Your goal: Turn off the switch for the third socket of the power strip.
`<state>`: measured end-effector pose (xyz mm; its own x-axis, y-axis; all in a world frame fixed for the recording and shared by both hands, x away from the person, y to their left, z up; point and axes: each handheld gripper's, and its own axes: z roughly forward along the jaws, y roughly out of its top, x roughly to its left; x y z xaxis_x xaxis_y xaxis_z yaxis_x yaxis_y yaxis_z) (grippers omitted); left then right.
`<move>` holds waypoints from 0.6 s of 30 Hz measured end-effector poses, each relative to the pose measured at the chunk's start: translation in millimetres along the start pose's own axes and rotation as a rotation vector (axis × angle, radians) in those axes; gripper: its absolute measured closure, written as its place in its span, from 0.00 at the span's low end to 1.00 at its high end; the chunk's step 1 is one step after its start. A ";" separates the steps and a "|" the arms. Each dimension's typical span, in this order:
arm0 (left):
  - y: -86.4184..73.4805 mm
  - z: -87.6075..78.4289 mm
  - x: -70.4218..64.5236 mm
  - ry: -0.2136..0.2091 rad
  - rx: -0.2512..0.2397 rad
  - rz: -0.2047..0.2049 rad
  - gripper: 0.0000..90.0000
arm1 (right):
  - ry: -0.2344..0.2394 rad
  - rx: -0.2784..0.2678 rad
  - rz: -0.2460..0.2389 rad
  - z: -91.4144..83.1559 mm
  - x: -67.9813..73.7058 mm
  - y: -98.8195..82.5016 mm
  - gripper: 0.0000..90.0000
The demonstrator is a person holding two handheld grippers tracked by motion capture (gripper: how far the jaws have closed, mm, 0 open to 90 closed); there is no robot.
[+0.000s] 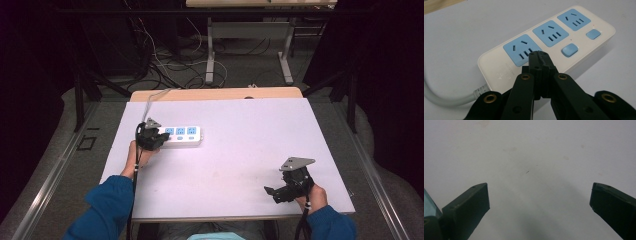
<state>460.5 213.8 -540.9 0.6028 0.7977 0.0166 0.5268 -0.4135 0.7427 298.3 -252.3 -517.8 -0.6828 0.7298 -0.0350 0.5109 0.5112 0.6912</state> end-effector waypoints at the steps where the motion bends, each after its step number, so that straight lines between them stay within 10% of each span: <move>1: 0.0 0.0 0.0 0.000 0.000 0.000 1.00 | 0.001 0.000 0.000 0.0 -0.1 0.0 0.02; 18: 0.3 0.0 -0.2 0.003 0.001 0.005 1.00 | -0.004 -0.008 -0.005 0.2 0.0 -0.2 0.02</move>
<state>460.5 213.5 -540.6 0.6036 0.7970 0.0222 0.5245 -0.4179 0.7418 298.4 -252.3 -518.1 -0.6832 0.7290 -0.0416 0.5032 0.5114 0.6966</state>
